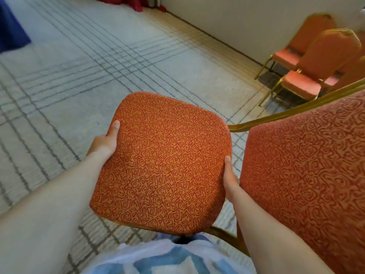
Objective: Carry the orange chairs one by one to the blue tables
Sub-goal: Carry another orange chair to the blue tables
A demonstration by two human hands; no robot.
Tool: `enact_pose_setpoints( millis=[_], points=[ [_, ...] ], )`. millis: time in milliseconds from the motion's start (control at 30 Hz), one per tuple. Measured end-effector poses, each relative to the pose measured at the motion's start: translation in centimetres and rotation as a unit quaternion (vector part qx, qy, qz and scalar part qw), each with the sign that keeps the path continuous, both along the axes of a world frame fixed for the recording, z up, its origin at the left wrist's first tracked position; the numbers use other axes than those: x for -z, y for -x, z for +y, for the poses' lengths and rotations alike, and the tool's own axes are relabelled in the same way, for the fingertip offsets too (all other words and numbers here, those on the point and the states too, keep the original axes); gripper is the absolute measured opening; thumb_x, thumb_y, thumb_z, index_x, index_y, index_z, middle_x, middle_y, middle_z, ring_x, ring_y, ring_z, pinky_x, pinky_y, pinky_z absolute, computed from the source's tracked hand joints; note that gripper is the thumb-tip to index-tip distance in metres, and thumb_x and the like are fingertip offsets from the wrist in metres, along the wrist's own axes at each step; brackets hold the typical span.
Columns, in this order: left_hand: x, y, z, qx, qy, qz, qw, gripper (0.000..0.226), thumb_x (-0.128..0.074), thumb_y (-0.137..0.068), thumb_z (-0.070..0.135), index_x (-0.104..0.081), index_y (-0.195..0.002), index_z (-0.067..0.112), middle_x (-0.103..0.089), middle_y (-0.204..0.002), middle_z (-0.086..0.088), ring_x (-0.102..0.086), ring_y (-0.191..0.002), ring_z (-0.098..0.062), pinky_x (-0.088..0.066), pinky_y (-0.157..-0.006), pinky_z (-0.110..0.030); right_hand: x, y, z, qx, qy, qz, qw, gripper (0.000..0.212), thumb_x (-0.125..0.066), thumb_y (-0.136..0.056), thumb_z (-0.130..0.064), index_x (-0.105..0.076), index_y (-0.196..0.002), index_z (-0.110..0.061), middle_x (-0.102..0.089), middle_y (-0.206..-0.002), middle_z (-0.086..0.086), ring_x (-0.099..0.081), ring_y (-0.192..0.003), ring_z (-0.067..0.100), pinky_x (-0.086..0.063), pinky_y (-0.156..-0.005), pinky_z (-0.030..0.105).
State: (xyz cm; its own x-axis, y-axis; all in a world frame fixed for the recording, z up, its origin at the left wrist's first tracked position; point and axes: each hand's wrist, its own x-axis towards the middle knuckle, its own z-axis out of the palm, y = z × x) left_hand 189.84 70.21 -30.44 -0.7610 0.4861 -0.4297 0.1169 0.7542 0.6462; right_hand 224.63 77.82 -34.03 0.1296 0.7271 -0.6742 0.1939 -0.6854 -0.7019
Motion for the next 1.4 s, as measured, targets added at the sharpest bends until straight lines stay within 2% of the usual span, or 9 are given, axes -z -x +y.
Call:
enact_pose_setpoints(
  millis=[133, 267, 400, 533, 667, 800, 1067, 1167, 1400],
  points=[
    [-0.4, 3.7, 4.1, -0.042, -0.014, -0.014, 0.999, 0.102, -0.028, -0.082, 0.082, -0.057, -0.124, -0.007, -0.053, -0.132, -0.031, -0.052, -0.123, -0.040, -0.038, -0.102, -0.039, 0.2, 4.3, 7.0, -0.033, -0.018, 0.000, 0.999, 0.076, -0.041, -0.087, -0.073, -0.060, -0.127, -0.012, -0.062, -0.116, 0.007, -0.058, -0.107, 0.025, -0.045, -0.103, 0.041],
    [-0.3, 7.5, 5.8, -0.093, -0.015, -0.015, 0.995, 0.098, -0.031, -0.084, 0.079, -0.055, -0.128, -0.005, -0.052, -0.134, -0.029, -0.050, -0.126, -0.039, -0.037, -0.104, -0.038, 1.9, 9.1, 12.0, -0.087, 0.008, 0.000, 0.996, 0.084, -0.040, -0.081, -0.081, -0.059, -0.131, -0.015, -0.062, -0.127, 0.008, -0.057, -0.116, 0.028, -0.042, -0.107, 0.045],
    [0.8, 11.1, 6.6, -0.130, 0.003, -0.031, 0.991, 0.098, -0.032, -0.083, 0.079, -0.053, -0.131, -0.003, -0.049, -0.137, -0.029, -0.047, -0.128, -0.040, -0.034, -0.108, -0.040, 2.6, 13.7, 14.9, -0.127, 0.044, -0.010, 0.991, 0.097, -0.039, -0.073, -0.087, -0.056, -0.134, -0.013, -0.060, -0.130, 0.010, -0.056, -0.119, 0.030, -0.042, -0.107, 0.045],
    [2.5, 15.7, 8.1, -0.160, 0.021, -0.051, 0.986, 0.100, -0.034, -0.083, 0.079, -0.046, -0.137, -0.004, -0.045, -0.141, -0.029, -0.043, -0.132, -0.040, -0.031, -0.111, -0.041, 3.3, 19.1, 18.0, -0.165, 0.066, -0.013, 0.984, 0.085, -0.036, -0.086, -0.077, -0.053, -0.136, -0.011, -0.058, -0.132, 0.012, -0.054, -0.121, 0.031, -0.042, -0.101, 0.039],
    [3.3, 23.0, 11.0, -0.165, 0.043, -0.082, 0.982, 0.107, -0.031, -0.078, 0.084, -0.049, -0.134, -0.006, -0.047, -0.139, -0.028, -0.046, -0.129, -0.040, -0.033, -0.109, -0.041, 4.5, 26.3, 21.3, -0.161, 0.074, -0.017, 0.984, 0.095, -0.039, -0.079, -0.083, -0.053, -0.137, -0.009, -0.060, -0.131, 0.013, -0.056, -0.118, 0.032, -0.042, -0.106, 0.046],
    [2.3, 31.2, 14.3, -0.150, 0.027, -0.071, 0.986, 0.103, -0.030, -0.081, 0.082, -0.054, -0.129, -0.006, -0.050, -0.136, -0.029, -0.049, -0.126, -0.039, -0.035, -0.106, -0.040, 4.6, 34.4, 24.1, -0.152, 0.066, -0.005, 0.986, 0.090, -0.038, -0.084, -0.079, -0.052, -0.137, -0.008, -0.059, -0.132, 0.014, -0.054, -0.121, 0.033, -0.042, -0.107, 0.045],
    [-0.6, 45.5, 20.3, -0.141, -0.007, -0.041, 0.989, 0.104, -0.025, -0.082, 0.082, -0.053, -0.131, -0.005, -0.050, -0.136, -0.029, -0.049, -0.125, -0.041, -0.036, -0.104, -0.041, 1.4, 48.8, 31.0, -0.172, 0.011, 0.013, 0.985, 0.087, -0.034, -0.083, -0.080, -0.052, -0.139, -0.015, -0.058, -0.134, 0.010, -0.052, -0.124, 0.031, -0.041, -0.108, 0.044],
    [-1.0, 49.4, 22.4, -0.146, -0.008, -0.033, 0.989, 0.104, -0.023, -0.082, 0.082, -0.052, -0.132, -0.004, -0.049, -0.137, -0.029, -0.048, -0.126, -0.041, -0.035, -0.105, -0.041, 0.7, 53.1, 33.8, -0.193, -0.011, 0.020, 0.981, 0.086, -0.034, -0.081, -0.083, -0.049, -0.141, -0.023, -0.055, -0.138, 0.008, -0.051, -0.126, 0.030, -0.038, -0.111, 0.045],
    [1.2, 57.5, 28.4, -0.178, -0.013, -0.048, 0.983, 0.101, -0.026, -0.083, 0.080, -0.051, -0.134, -0.004, -0.047, -0.139, -0.029, -0.046, -0.127, -0.042, -0.035, -0.105, -0.041, 1.8, 62.4, 41.8, -0.235, -0.036, 0.031, 0.971, 0.091, -0.033, -0.072, -0.089, -0.046, -0.142, -0.034, -0.054, -0.141, 0.006, -0.051, -0.127, 0.028, -0.038, -0.111, 0.050]
  ],
)
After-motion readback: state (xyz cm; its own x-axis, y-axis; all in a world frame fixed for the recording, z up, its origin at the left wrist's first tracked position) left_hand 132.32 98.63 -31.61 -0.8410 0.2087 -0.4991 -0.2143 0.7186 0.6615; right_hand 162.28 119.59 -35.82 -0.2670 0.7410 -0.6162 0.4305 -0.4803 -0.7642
